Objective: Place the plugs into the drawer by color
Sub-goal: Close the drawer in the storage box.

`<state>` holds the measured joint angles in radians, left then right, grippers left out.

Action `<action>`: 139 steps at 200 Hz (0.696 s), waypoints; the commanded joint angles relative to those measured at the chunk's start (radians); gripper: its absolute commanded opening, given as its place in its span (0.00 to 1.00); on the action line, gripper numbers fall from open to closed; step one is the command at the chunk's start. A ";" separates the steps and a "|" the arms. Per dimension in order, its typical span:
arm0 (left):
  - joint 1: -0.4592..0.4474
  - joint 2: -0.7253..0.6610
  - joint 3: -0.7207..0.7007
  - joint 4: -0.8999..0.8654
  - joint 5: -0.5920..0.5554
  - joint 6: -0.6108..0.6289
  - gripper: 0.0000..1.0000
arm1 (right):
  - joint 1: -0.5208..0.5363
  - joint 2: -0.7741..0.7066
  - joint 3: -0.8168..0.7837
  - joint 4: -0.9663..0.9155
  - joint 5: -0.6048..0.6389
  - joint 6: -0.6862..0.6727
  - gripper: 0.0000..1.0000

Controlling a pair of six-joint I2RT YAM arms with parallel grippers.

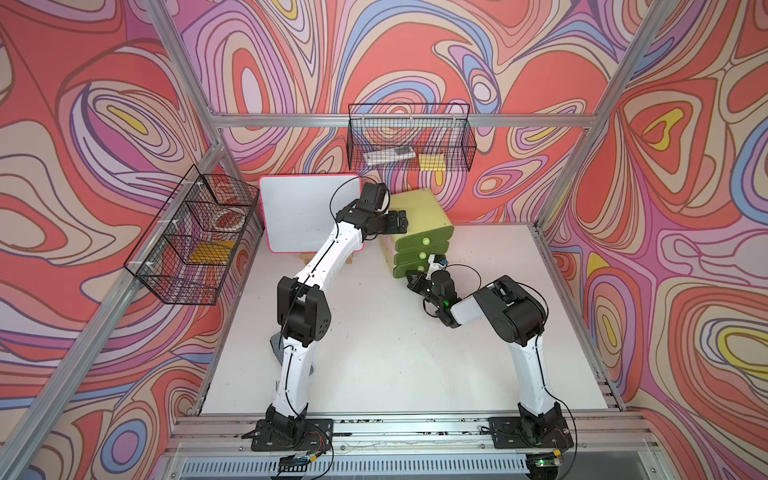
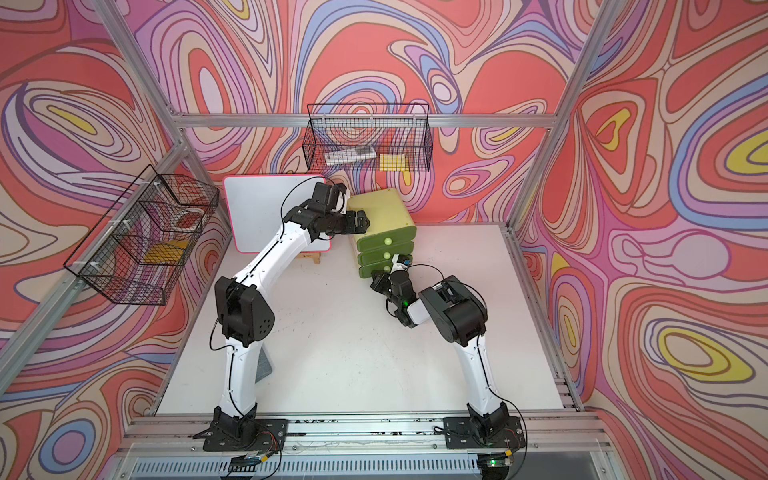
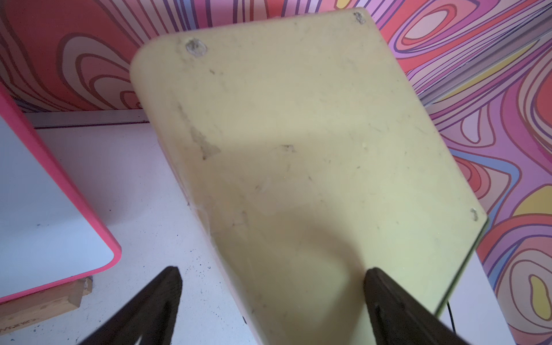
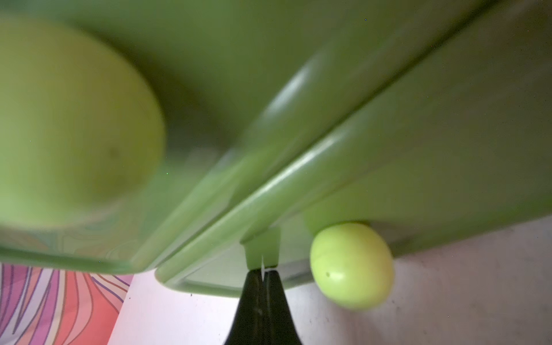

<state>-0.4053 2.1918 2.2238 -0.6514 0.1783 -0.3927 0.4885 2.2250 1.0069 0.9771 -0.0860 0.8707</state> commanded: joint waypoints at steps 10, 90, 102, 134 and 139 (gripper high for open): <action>-0.001 -0.079 -0.011 -0.037 -0.014 -0.004 0.96 | -0.029 -0.122 -0.118 0.070 -0.084 -0.025 0.10; 0.010 -0.034 0.097 -0.085 -0.038 0.004 0.97 | -0.257 -0.112 -0.265 0.263 -0.212 0.131 0.00; 0.012 -0.029 0.096 -0.085 -0.037 0.003 0.97 | -0.267 -0.088 -0.247 0.264 -0.219 0.137 0.00; 0.011 -0.024 0.094 -0.084 -0.039 0.009 0.97 | -0.271 -0.025 -0.182 0.271 -0.236 0.165 0.00; 0.011 -0.023 0.094 -0.085 -0.039 0.009 0.97 | -0.271 -0.013 -0.173 0.277 -0.238 0.172 0.00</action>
<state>-0.3992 2.1448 2.3013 -0.6998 0.1505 -0.3923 0.2157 2.1658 0.7853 1.2049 -0.2863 1.0035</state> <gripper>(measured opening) 0.970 0.043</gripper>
